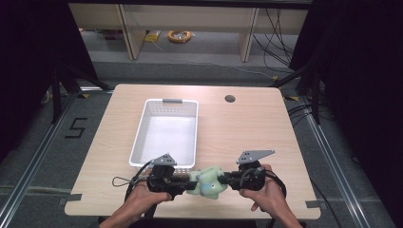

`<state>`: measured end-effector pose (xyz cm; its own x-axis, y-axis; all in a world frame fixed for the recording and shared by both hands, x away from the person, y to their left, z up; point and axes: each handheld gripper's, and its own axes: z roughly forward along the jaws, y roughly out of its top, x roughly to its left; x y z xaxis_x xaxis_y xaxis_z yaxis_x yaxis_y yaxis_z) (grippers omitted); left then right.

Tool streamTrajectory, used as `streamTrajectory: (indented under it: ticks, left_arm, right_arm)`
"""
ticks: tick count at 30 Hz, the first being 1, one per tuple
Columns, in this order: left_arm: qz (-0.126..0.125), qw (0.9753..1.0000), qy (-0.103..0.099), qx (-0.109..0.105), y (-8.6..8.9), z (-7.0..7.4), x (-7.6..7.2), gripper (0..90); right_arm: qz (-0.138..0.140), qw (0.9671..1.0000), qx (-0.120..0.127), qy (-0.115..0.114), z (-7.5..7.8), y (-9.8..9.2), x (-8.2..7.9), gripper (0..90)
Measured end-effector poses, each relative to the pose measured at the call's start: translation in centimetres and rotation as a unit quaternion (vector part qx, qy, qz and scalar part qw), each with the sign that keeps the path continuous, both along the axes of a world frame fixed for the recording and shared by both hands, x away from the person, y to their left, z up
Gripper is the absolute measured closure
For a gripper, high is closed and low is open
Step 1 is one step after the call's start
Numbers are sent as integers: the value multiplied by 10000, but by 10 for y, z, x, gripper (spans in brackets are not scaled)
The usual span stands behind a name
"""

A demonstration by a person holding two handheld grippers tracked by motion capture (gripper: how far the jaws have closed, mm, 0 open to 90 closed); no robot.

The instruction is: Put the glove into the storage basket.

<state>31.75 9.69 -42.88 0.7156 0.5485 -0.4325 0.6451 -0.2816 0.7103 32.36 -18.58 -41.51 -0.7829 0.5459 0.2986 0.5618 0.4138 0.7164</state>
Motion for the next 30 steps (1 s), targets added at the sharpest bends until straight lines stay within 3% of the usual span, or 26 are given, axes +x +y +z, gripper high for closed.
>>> streamTrajectory:
  ticks: [5, 10, 20, 25, 30]
  left_arm:
    - [126, 9999, -10, 14, 14, 16, 6, 728]
    - [213, 9998, -22, 47, 23, 24, 13, 728]
    - [398, 9990, -14, 181, 44, 38, 29, 728]
    - [504, 9984, 13, 263, 60, 45, 44, 726]
    - [581, 9977, 129, 334, 73, 43, 56, 726]
  right_arm:
    - [149, 9996, -60, -217, 13, 13, 13, 814]
    - [240, 9996, -75, -117, 23, 26, 23, 814]
    - [336, 9990, -125, -264, 38, 48, 45, 813]
    - [324, 9994, -58, -80, 43, 66, 59, 814]
    - [324, 9994, -92, -66, 42, 80, 72, 814]
